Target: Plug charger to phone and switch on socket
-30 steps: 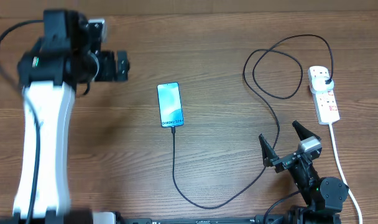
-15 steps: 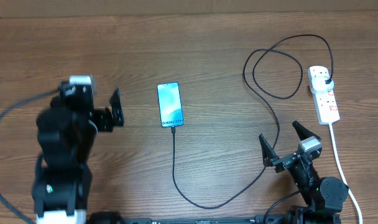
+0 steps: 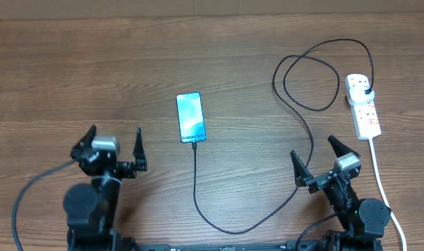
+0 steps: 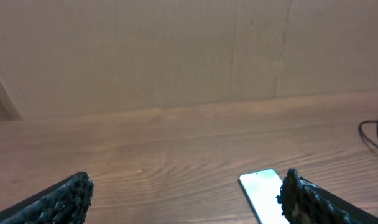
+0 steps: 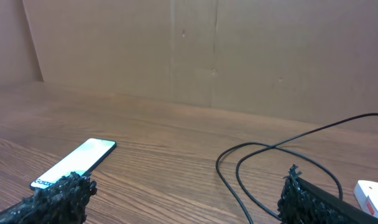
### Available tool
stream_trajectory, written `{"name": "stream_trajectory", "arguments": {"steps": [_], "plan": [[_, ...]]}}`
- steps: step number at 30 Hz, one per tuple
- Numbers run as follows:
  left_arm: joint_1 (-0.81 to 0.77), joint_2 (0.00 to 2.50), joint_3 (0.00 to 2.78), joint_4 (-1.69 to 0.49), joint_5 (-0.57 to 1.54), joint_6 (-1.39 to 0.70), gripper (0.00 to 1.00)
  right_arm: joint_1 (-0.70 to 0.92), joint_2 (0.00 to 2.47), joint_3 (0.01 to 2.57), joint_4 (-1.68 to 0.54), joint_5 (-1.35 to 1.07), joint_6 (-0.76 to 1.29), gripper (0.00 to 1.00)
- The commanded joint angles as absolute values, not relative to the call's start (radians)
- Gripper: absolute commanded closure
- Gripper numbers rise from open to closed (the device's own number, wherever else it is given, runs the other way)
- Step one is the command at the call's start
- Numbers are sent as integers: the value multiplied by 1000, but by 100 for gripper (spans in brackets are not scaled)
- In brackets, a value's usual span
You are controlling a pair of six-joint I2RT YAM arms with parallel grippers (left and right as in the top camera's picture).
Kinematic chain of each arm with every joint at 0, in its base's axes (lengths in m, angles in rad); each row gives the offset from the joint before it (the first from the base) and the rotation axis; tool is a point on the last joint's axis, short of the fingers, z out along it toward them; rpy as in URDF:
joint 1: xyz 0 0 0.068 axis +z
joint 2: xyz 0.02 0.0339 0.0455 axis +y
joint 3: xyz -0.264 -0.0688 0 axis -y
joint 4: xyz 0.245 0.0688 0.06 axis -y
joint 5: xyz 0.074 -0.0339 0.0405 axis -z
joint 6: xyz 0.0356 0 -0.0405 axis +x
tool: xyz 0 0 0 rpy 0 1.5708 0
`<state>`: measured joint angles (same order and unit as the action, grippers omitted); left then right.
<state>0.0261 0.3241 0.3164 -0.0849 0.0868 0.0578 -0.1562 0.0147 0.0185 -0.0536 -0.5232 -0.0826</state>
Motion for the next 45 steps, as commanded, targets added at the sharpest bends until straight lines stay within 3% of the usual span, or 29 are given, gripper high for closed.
{"name": "stream_trajectory", "arguments": {"steps": [1,15,45], "plan": [[26,232,241,-64,89,102,0,-151,3,8,-51,-516,-80,0],[26,9,4,-64,39,131,0,-151,3,8,-51,-516,-80,0],[27,4,4,-77,26,153,0,-151,3,8,-51,-516,-80,0]]}}
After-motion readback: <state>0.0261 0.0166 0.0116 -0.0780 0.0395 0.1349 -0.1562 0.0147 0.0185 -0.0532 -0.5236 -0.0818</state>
